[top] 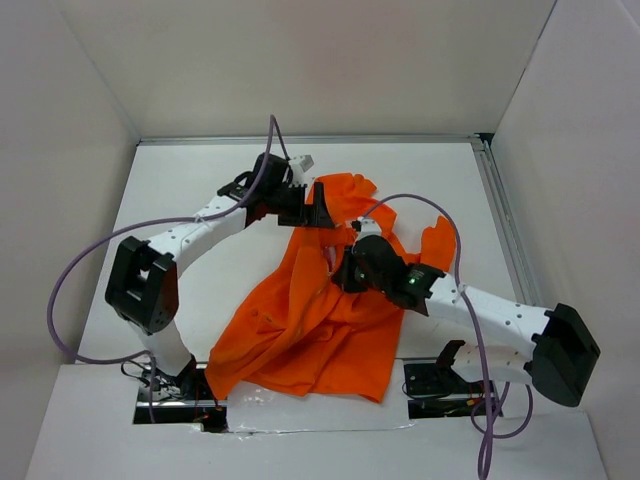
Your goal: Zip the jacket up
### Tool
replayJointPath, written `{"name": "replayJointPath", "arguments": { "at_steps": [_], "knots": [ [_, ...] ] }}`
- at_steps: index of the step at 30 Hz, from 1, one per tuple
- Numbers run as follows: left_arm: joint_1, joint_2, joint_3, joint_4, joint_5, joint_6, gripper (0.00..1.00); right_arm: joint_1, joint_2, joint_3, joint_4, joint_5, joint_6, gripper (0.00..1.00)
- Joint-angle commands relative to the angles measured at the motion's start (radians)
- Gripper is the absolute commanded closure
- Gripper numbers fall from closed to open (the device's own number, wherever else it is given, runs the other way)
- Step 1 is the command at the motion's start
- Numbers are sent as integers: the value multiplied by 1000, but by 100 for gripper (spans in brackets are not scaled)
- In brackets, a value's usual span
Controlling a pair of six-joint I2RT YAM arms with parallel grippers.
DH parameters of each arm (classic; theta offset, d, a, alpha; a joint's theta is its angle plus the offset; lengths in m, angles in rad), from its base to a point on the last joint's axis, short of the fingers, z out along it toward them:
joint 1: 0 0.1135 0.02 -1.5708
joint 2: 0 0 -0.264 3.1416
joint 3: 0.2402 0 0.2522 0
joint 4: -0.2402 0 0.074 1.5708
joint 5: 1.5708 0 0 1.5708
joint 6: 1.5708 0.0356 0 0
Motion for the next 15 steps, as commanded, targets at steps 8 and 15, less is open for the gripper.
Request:
{"name": "replayJointPath", "arguments": {
  "at_steps": [8,15],
  "knots": [
    [-39,-416,-241,-151,-161,-96,1,-8,48,180,-53,-37,-65,100],
    [-149,-574,-339,-169,-175,-81,1,-8,46,255,-78,-57,-79,100]
  ]
}}
